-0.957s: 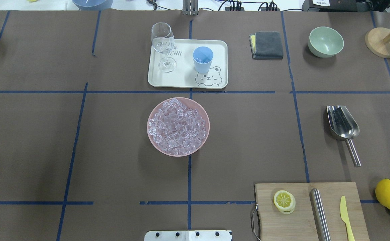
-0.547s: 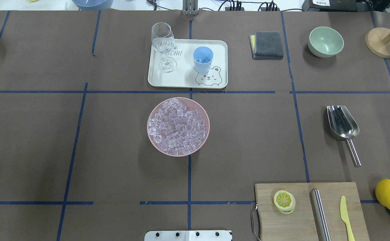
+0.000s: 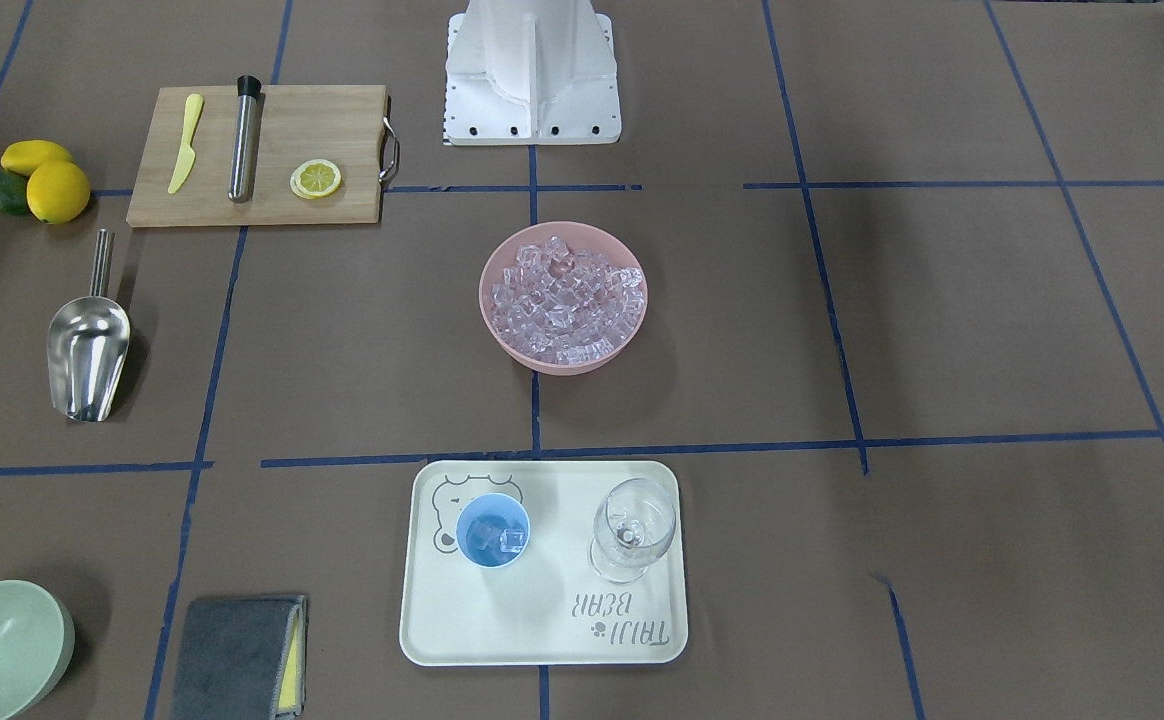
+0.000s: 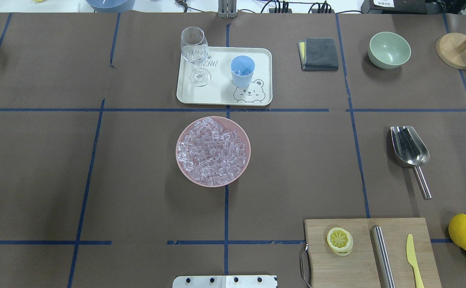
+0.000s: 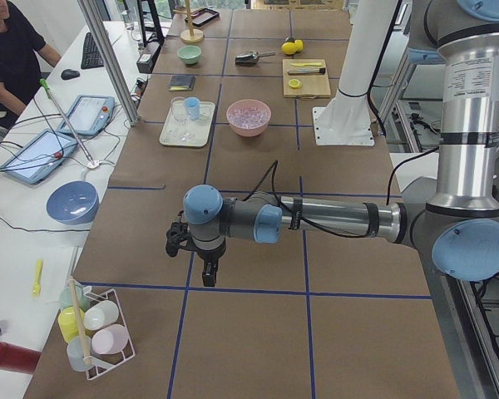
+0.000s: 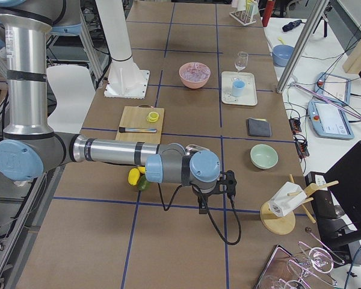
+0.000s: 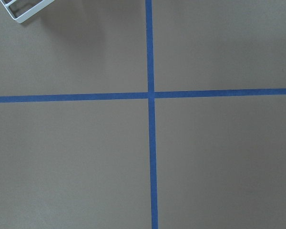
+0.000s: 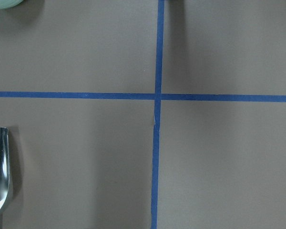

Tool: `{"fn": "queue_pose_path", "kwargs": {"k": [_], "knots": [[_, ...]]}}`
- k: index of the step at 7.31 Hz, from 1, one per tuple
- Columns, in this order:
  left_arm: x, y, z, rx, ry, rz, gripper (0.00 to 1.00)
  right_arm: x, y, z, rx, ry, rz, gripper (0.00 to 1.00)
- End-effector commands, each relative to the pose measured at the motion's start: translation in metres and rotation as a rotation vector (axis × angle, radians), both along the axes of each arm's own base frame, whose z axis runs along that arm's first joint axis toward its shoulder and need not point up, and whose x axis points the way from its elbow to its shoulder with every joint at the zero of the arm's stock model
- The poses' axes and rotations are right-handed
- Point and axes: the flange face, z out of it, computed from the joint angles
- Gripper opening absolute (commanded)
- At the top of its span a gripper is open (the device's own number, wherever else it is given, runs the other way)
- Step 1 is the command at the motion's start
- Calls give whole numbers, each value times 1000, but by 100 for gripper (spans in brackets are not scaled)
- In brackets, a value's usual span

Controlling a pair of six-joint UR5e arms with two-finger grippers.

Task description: Put ice in cup with scoop

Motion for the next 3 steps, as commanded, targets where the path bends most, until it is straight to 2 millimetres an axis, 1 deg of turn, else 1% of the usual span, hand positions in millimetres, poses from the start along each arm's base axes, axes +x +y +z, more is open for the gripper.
{"fn": "queue_pose_path", "kwargs": {"k": [1,3], "knots": [[0,0,-1,0,1,-1,100,0,0,-1,2,1,-1,100],[0,0,-1,2,1,-1,100,0,0,-1,7,1,-1,100]]}}
